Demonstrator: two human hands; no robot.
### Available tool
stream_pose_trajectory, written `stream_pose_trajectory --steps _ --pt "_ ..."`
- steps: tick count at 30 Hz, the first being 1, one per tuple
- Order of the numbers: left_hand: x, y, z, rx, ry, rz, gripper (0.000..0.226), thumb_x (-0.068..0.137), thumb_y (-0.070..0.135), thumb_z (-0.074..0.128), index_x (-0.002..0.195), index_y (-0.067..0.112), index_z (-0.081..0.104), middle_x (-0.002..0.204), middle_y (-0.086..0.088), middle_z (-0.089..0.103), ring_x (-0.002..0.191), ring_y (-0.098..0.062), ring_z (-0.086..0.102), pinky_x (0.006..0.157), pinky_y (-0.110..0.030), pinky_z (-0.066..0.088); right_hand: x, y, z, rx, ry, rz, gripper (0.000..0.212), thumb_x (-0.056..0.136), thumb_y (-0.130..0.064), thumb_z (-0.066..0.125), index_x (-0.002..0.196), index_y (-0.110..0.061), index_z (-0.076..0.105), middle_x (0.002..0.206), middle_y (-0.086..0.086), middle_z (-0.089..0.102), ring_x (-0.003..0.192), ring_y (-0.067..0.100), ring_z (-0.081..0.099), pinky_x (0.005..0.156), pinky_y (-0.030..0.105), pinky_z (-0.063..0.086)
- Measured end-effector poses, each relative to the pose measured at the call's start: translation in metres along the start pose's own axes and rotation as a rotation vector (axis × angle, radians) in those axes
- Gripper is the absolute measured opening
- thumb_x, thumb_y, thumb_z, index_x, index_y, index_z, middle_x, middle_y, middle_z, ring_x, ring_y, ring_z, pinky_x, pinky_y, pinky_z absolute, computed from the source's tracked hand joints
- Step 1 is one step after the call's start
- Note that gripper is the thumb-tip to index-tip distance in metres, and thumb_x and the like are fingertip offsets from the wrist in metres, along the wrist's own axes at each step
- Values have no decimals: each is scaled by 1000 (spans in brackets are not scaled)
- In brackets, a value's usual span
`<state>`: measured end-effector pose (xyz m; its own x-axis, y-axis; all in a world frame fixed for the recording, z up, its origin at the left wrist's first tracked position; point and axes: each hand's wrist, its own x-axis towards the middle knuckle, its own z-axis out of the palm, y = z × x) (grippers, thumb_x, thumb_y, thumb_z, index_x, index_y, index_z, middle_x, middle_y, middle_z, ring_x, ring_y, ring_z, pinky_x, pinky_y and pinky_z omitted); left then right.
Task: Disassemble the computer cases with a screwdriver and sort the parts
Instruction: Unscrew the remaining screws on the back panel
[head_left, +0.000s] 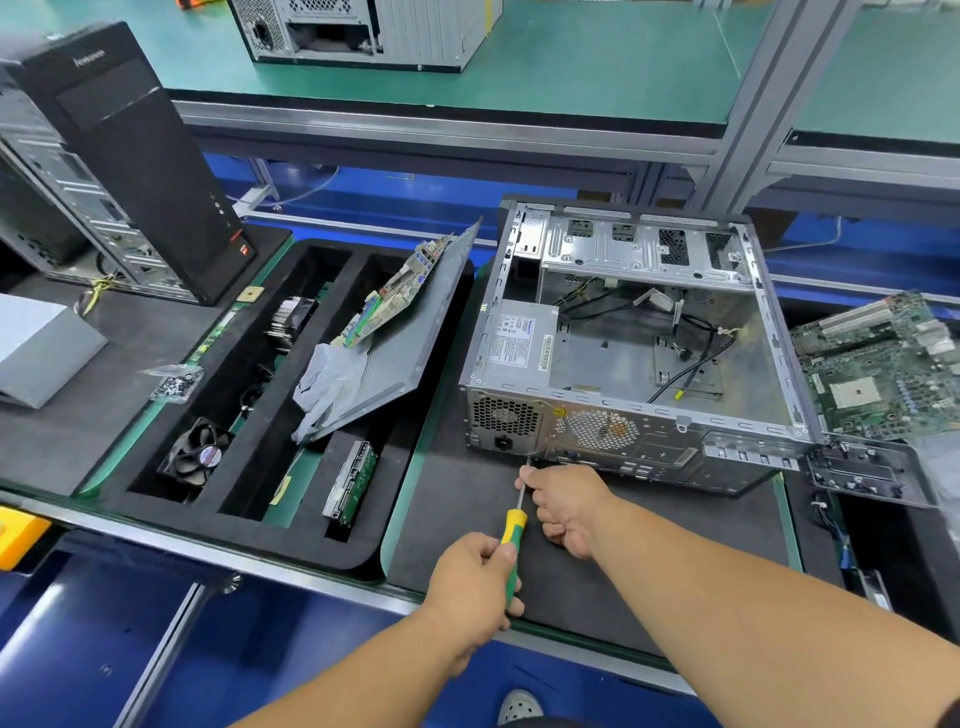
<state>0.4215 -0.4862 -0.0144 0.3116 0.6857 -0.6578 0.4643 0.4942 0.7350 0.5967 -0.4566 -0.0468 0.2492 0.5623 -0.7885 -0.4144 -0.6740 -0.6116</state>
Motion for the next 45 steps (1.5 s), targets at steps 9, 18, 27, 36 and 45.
stream_pose_trajectory --steps 9,18,27,36,45 --pt "2 3 -3 -133 -59 -68 26 112 28 39 113 12 59 89 -15 71 65 -21 65 51 -29 48 1 1 1 3 15 -3 17 99 -24 64 89 -11 65 48 -7 30 40 9 17 38 21 13" --pt "6 5 1 354 253 126 35 88 36 79 90 25 46 80 2 62 62 -12 54 52 -27 37 -1 1 2 -24 29 -31 20 101 -27 62 92 -9 66 48 -5 28 39 10 17 41 21 12" --pt "12 2 8 169 165 86 27 95 32 71 95 19 47 85 -8 66 62 -19 60 57 -42 58 2 1 0 6 24 -12 14 98 -23 66 96 -9 65 47 -6 30 40 10 17 38 21 14" --pt "9 13 -1 -106 15 -57 26 109 30 48 106 6 57 85 -14 69 57 -20 61 52 -29 53 5 3 3 -10 81 -28 27 93 -21 73 77 -17 51 48 -4 31 39 11 18 40 20 14" --pt "9 7 5 -104 -5 -45 25 106 34 55 102 10 58 89 -14 72 55 -19 65 53 -33 55 -3 2 6 -5 108 -59 20 96 -22 70 84 -14 56 48 -3 31 39 12 17 40 22 13"
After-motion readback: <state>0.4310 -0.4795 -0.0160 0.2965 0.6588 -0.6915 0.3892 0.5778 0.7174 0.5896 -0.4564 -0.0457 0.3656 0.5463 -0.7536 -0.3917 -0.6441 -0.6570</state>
